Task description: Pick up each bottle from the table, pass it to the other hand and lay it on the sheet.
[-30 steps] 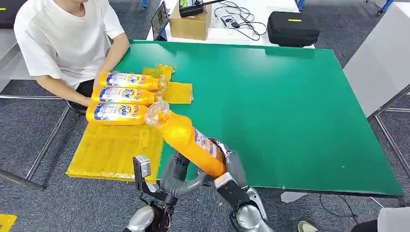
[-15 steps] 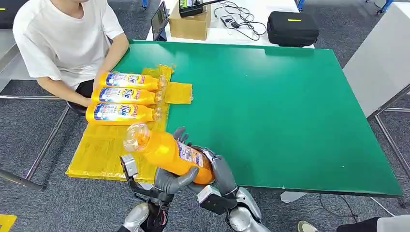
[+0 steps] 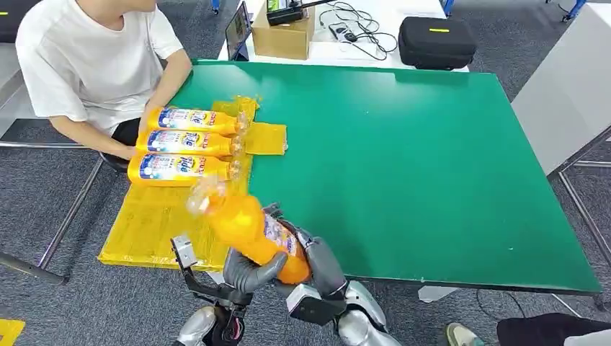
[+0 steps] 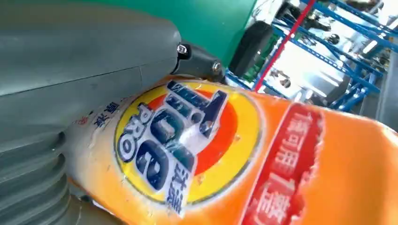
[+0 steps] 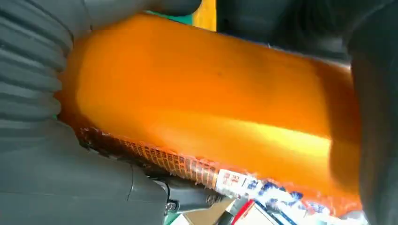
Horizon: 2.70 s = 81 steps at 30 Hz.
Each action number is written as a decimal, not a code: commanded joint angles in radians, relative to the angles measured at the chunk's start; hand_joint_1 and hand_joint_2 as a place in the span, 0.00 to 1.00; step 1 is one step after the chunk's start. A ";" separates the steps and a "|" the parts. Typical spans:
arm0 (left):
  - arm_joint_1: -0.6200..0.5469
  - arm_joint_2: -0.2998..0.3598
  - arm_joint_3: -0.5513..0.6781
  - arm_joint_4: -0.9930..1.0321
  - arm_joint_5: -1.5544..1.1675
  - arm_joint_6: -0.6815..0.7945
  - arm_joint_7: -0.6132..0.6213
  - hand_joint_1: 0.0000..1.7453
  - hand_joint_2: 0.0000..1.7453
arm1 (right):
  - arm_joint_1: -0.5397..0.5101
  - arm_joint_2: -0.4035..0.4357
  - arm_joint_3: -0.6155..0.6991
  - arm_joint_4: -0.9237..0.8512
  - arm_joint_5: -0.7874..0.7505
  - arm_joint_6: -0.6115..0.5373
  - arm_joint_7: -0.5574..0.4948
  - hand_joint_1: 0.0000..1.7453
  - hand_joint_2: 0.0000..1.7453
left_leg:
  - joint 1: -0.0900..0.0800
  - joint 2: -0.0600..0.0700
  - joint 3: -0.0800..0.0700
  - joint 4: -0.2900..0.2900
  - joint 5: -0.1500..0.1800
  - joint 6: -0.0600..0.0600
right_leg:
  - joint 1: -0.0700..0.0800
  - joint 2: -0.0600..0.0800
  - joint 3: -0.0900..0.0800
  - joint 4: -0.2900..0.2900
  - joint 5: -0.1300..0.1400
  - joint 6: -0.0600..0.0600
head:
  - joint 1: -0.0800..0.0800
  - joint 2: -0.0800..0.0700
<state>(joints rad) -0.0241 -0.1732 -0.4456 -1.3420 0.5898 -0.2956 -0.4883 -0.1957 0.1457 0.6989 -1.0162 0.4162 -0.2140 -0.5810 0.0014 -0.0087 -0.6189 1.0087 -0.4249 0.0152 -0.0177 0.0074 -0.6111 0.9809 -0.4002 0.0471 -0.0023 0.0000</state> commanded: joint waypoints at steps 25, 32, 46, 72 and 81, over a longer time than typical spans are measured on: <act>-0.021 -0.002 -0.005 0.004 -0.173 0.157 -0.007 1.00 1.00 | 0.172 -0.037 -0.047 -0.174 -0.066 -0.122 -0.008 0.00 0.00 | 0.000 -0.003 0.003 0.000 -0.001 -0.001 | 0.001 -0.004 0.004 -0.001 -0.002 -0.001 | 0.000 0.000; -0.065 0.093 0.130 0.157 -0.834 0.681 0.013 1.00 1.00 | 0.318 -0.146 -0.025 -0.398 -0.055 -0.296 0.029 0.00 0.00 | 0.001 -0.002 0.007 -0.003 -0.002 -0.001 | 0.001 -0.003 0.009 -0.003 -0.003 -0.003 | 0.000 0.000; -0.251 0.149 0.389 0.414 -0.690 0.487 0.058 1.00 1.00 | 0.229 -0.081 -0.040 -0.196 -0.183 -0.309 -0.092 0.00 0.00 | 0.000 0.001 0.003 -0.002 0.000 -0.001 | 0.001 0.001 0.004 -0.001 0.000 -0.002 | 0.000 0.000; -0.475 0.283 0.168 1.017 -1.464 0.779 0.219 1.00 1.00 | 0.173 -0.028 -0.063 -0.110 -0.281 -0.214 -0.117 0.00 0.00 | 0.000 0.005 0.016 -0.004 -0.001 -0.002 | 0.001 0.004 0.015 0.000 0.000 -0.003 | 0.000 0.000; -0.479 0.294 0.115 0.984 -1.515 0.469 0.242 0.00 1.00 | 0.174 -0.030 -0.087 -0.110 -0.293 -0.193 -0.117 0.00 0.00 | 0.001 0.003 0.025 -0.005 -0.002 -0.006 | 0.002 0.003 0.025 0.000 -0.003 -0.008 | 0.000 0.000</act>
<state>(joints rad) -0.5538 0.0881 -0.2495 -0.4467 -0.8931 0.2909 -0.2712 0.0070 0.1160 0.6439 -1.1906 0.1289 -0.4189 -0.6893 0.0024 -0.0112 -0.5946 1.0057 -0.4275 0.0100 -0.0150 0.0065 -0.5848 0.9826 -0.4051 0.0404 -0.0027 0.0000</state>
